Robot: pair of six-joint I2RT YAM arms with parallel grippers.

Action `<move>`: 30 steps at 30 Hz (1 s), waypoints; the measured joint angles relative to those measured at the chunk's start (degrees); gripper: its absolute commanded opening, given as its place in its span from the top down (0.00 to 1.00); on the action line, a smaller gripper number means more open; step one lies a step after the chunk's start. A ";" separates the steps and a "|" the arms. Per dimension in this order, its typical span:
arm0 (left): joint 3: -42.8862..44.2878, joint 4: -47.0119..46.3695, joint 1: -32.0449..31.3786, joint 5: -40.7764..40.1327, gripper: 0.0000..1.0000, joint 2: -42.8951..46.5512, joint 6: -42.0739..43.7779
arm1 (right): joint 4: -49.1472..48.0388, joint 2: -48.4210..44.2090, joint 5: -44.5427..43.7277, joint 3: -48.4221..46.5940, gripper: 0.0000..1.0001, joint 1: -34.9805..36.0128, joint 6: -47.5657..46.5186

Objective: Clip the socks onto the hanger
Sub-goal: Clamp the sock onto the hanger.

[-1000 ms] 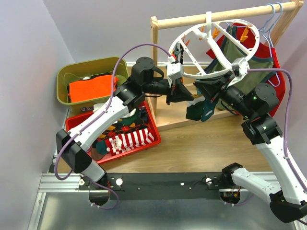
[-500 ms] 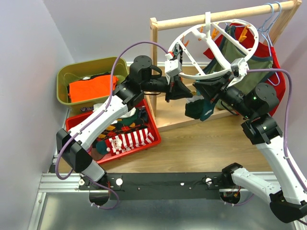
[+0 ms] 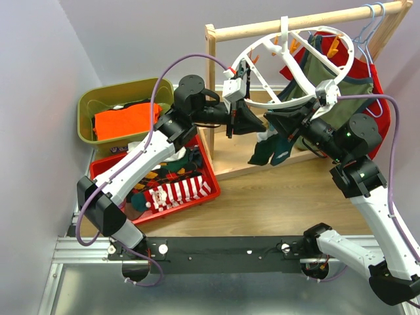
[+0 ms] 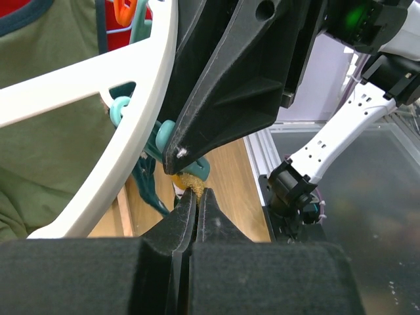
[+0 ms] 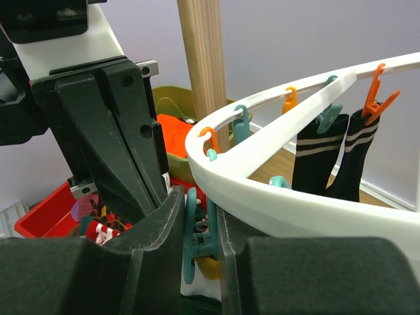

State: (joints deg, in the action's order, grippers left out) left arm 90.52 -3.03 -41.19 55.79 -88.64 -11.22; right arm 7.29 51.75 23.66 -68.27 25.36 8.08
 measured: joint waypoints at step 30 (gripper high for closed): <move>-16.17 0.48 0.22 -22.14 0.31 17.66 0.46 | 13.90 -4.92 -3.98 -4.00 0.16 0.20 -3.10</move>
State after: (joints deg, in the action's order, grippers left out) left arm 74.35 -2.55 -40.97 33.65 -70.98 -10.76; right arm 21.19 46.83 19.68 -72.27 25.56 4.97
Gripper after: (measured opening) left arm 0.684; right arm 0.837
